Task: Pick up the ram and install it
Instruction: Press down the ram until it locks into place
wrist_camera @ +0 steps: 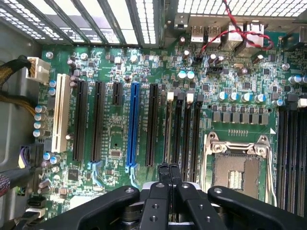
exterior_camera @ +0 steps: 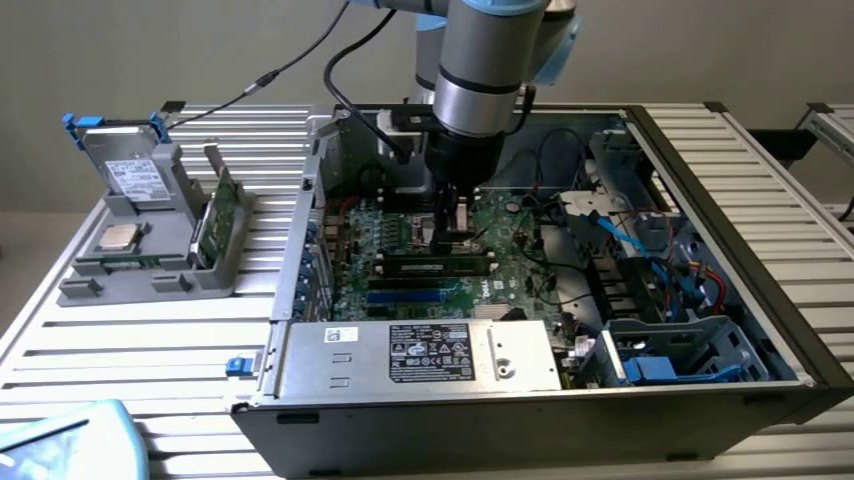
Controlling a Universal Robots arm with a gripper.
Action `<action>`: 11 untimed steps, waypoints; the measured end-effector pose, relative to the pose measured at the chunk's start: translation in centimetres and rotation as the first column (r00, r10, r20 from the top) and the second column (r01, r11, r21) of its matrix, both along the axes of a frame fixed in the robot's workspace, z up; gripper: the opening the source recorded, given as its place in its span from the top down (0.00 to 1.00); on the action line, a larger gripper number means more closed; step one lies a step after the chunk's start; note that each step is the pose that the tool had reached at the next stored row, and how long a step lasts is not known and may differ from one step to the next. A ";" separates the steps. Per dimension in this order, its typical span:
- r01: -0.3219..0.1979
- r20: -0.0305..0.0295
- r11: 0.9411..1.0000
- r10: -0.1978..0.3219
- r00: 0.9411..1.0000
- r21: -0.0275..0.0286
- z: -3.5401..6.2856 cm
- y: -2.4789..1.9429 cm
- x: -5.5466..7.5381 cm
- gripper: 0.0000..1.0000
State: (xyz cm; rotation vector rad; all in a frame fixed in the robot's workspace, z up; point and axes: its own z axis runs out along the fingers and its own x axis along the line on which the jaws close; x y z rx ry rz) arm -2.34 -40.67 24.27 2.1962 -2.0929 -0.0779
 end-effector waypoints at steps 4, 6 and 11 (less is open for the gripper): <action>0.000 0.000 1.000 0.000 1.000 0.011 -0.01 -0.36 1.6 0.89; 0.000 0.000 1.000 0.000 1.000 0.018 -0.01 -0.52 2.4 0.89; 0.000 0.000 1.000 0.000 1.000 0.021 -0.40 -0.56 2.8 0.89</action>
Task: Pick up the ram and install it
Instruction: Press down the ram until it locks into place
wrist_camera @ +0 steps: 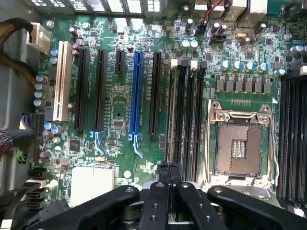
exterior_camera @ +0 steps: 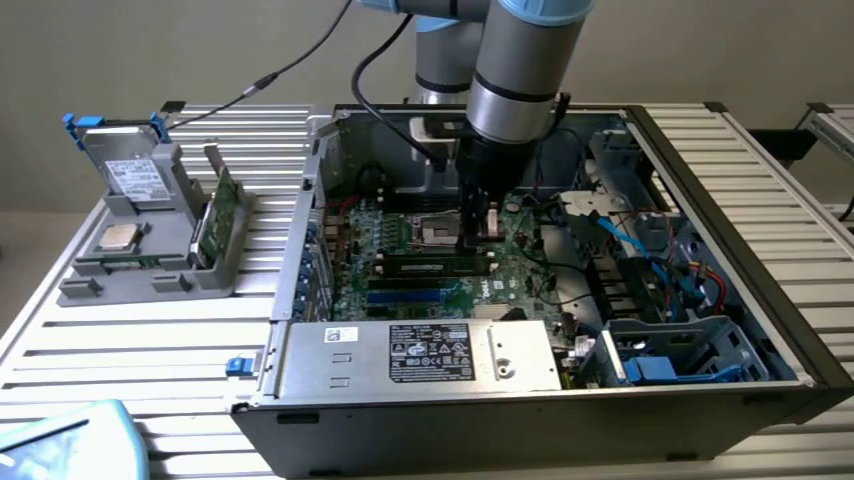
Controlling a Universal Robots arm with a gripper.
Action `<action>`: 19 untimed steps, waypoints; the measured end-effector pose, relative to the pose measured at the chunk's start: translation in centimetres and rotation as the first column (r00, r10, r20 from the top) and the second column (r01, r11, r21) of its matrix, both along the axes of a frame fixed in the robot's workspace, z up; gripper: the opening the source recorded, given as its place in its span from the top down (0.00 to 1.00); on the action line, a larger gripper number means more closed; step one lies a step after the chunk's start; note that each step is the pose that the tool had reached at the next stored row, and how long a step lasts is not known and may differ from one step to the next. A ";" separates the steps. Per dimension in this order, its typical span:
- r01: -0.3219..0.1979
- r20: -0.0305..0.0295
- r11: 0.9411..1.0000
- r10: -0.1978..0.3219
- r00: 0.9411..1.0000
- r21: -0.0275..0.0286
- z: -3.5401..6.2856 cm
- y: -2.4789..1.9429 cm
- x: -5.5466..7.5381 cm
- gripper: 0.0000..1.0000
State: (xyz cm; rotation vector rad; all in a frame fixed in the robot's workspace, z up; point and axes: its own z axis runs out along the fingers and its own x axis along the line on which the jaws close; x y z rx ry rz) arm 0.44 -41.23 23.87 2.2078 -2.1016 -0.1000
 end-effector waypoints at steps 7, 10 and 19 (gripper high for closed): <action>0.000 -0.001 1.000 0.000 1.000 0.001 -0.97 0.01 0.0 0.89; 0.000 -0.003 1.000 0.000 1.000 0.000 -1.33 -0.01 0.0 0.89; 0.000 -0.004 1.000 0.000 1.000 0.000 -0.13 0.02 -0.2 0.89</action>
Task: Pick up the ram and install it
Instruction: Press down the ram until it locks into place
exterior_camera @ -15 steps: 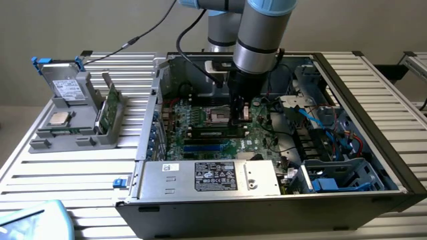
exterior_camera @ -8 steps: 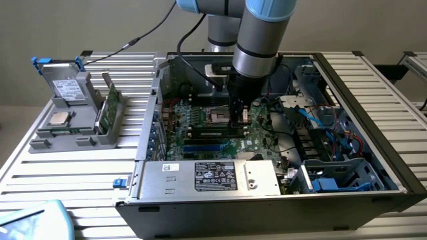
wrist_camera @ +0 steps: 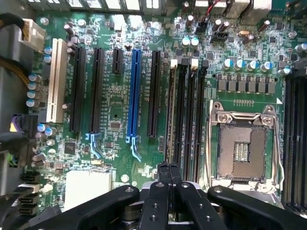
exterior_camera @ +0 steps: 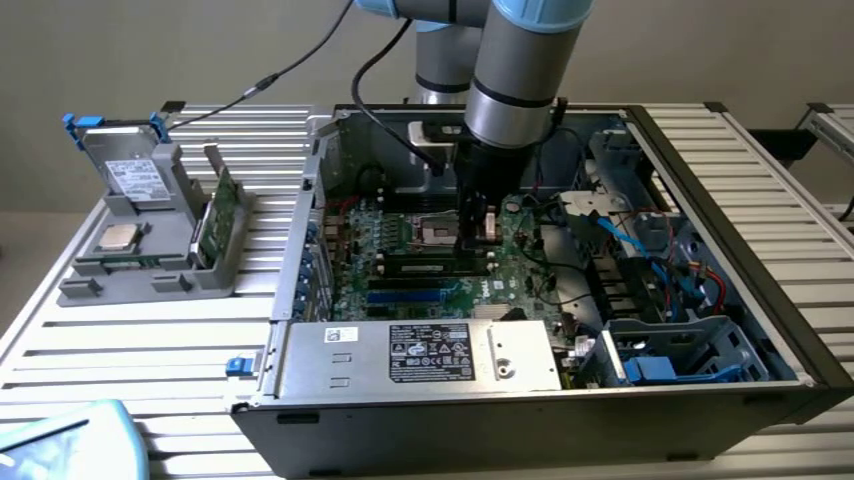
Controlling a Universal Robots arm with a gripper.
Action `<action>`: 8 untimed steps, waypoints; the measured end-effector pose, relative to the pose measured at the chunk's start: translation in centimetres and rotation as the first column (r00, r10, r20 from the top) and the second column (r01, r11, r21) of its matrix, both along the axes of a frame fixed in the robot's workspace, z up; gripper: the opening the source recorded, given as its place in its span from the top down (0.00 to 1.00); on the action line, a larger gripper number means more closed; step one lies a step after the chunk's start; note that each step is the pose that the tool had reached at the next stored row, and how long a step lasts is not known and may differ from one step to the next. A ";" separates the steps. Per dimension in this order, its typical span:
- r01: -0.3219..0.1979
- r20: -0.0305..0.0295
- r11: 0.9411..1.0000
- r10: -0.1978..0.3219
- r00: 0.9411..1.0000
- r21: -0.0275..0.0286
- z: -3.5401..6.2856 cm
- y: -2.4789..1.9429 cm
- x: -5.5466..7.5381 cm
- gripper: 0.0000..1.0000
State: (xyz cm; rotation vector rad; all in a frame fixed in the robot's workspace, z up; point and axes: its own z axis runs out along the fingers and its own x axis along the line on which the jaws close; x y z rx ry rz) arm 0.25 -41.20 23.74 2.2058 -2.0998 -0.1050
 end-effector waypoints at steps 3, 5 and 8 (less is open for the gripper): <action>0.000 0.000 1.000 0.000 1.000 -0.002 0.16 0.05 -0.4 0.89; 0.000 0.000 1.000 0.000 1.000 -0.004 0.17 0.13 -0.9 0.89; 0.000 0.000 1.000 0.000 1.000 -0.005 0.17 0.27 -1.7 0.89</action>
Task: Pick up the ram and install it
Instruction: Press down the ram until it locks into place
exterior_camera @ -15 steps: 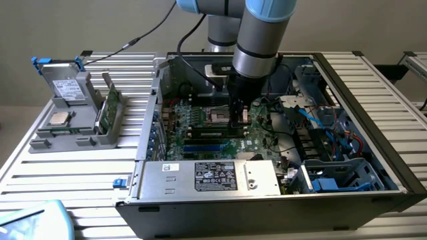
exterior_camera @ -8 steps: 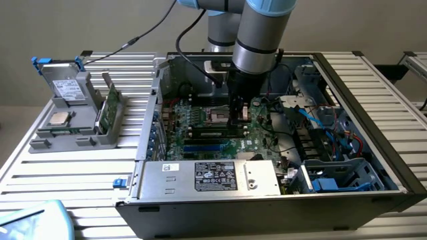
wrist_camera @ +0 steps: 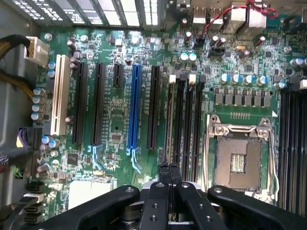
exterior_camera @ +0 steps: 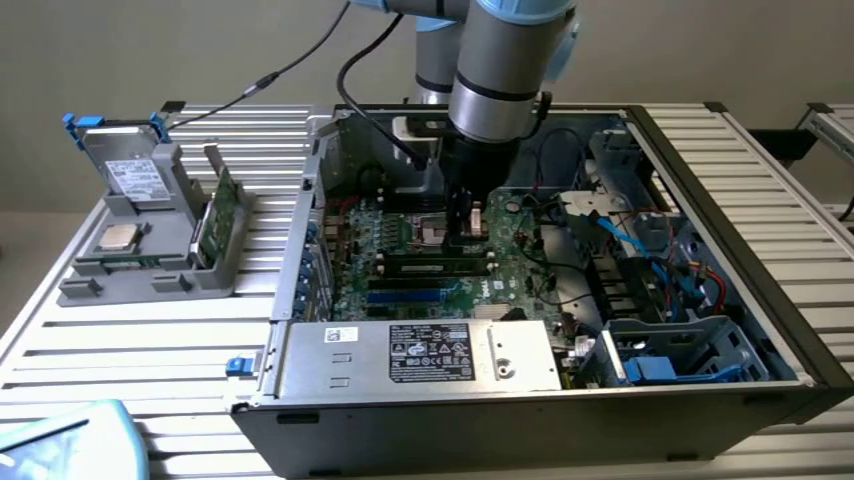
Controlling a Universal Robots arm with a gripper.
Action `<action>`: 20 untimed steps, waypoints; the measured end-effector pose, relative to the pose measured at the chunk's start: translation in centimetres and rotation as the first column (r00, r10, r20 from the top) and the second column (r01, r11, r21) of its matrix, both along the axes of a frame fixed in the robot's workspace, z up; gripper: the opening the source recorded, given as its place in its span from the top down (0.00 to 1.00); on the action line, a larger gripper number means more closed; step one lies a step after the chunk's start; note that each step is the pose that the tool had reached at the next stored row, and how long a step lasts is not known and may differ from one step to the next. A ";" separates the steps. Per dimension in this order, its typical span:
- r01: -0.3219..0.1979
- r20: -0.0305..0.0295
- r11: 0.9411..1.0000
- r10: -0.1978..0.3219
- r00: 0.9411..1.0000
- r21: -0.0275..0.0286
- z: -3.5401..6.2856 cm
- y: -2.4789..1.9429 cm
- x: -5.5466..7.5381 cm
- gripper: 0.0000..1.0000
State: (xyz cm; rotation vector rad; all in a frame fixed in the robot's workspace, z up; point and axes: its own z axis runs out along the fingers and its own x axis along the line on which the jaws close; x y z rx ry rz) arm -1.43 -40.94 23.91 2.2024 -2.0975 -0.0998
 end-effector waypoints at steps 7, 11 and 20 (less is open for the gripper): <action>0.000 -0.003 1.000 0.000 1.000 -0.003 0.00 0.19 -1.3 0.89; 0.000 -0.003 1.000 0.000 1.000 -0.003 -0.51 0.23 -1.5 0.89; 0.000 -0.003 1.000 0.000 1.000 -0.005 -1.60 0.37 -1.8 0.89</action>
